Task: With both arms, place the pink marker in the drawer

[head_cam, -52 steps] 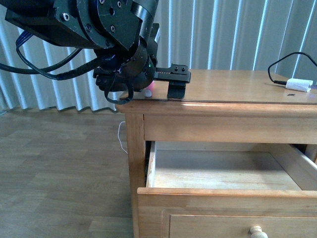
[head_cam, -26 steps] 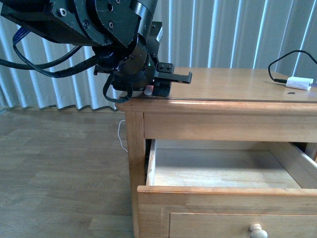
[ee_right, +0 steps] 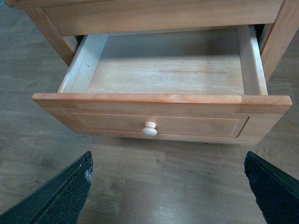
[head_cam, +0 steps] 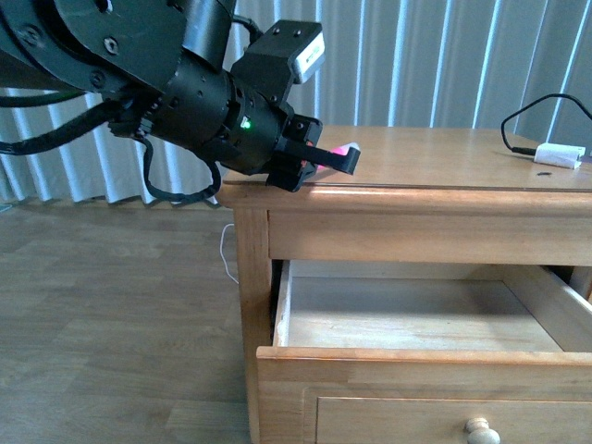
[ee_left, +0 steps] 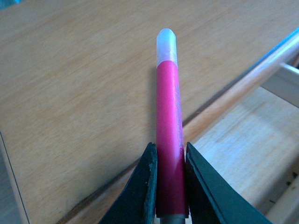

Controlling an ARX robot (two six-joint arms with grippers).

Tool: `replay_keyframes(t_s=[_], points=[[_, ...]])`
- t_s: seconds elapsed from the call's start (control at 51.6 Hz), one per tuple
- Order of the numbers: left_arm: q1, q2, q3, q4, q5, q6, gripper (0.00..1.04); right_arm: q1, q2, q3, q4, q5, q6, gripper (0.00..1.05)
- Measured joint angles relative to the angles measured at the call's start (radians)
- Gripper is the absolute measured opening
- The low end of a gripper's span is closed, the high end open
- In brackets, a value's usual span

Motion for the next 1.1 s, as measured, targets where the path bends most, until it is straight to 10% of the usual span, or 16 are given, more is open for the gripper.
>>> replay_keyframes(t_s=[0.31, 1.105], points=[[-0.051, -0.084, -0.129, 0.03, 0.104, 0.114, 0.15, 0.0, 0.0, 0.0, 0.0, 0.0, 0.0, 0.96], [-0.11, 0.215, -0.113, 0.156, -0.024, 0.119, 0.26, 0.0, 0.0, 0.0, 0.0, 0.0, 0.0, 0.96]])
